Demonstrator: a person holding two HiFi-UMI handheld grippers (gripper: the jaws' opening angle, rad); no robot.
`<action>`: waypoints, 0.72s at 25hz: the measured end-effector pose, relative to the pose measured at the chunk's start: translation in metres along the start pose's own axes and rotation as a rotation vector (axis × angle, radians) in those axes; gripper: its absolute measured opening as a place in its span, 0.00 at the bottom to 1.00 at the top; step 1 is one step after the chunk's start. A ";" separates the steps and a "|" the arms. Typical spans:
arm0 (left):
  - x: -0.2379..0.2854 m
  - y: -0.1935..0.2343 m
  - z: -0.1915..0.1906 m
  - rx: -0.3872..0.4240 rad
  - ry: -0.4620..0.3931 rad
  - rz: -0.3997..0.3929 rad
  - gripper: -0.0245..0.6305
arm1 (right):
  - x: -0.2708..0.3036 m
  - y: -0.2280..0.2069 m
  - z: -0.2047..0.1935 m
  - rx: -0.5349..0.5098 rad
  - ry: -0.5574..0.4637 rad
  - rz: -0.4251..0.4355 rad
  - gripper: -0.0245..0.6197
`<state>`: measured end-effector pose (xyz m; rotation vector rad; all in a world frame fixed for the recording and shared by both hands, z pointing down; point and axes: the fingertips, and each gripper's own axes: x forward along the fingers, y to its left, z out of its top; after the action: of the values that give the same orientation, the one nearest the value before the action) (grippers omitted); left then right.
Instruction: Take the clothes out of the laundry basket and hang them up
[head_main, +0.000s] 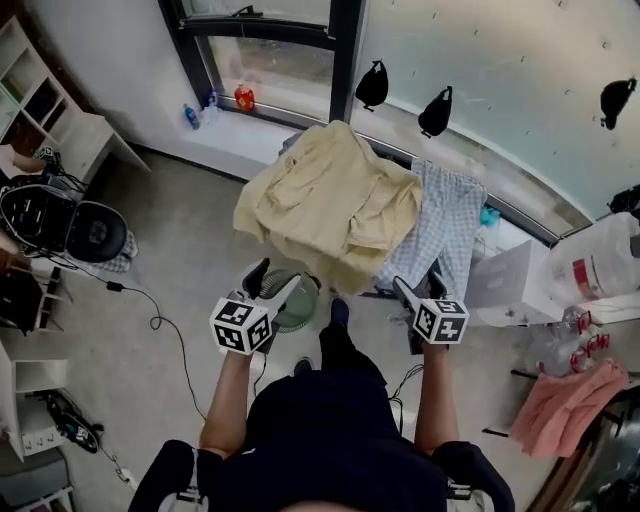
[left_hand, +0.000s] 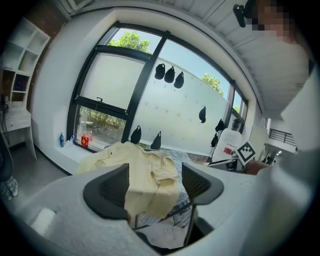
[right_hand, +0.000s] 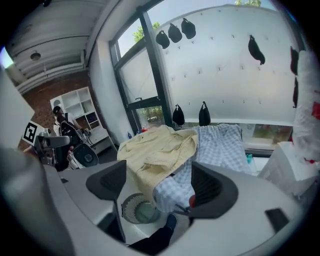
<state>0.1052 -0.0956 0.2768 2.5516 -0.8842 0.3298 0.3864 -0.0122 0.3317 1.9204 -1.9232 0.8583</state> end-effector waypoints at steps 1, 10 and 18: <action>-0.012 -0.005 -0.010 -0.011 -0.004 -0.011 0.52 | -0.014 0.008 -0.009 0.002 -0.006 -0.009 0.66; -0.061 -0.094 -0.079 0.007 0.026 -0.187 0.52 | -0.138 0.049 -0.084 0.042 -0.054 -0.085 0.66; -0.067 -0.179 -0.093 0.048 0.027 -0.223 0.52 | -0.214 0.019 -0.110 0.050 -0.143 -0.096 0.66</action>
<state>0.1591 0.1102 0.2807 2.6508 -0.5807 0.3187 0.3600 0.2235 0.2869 2.1379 -1.8862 0.7676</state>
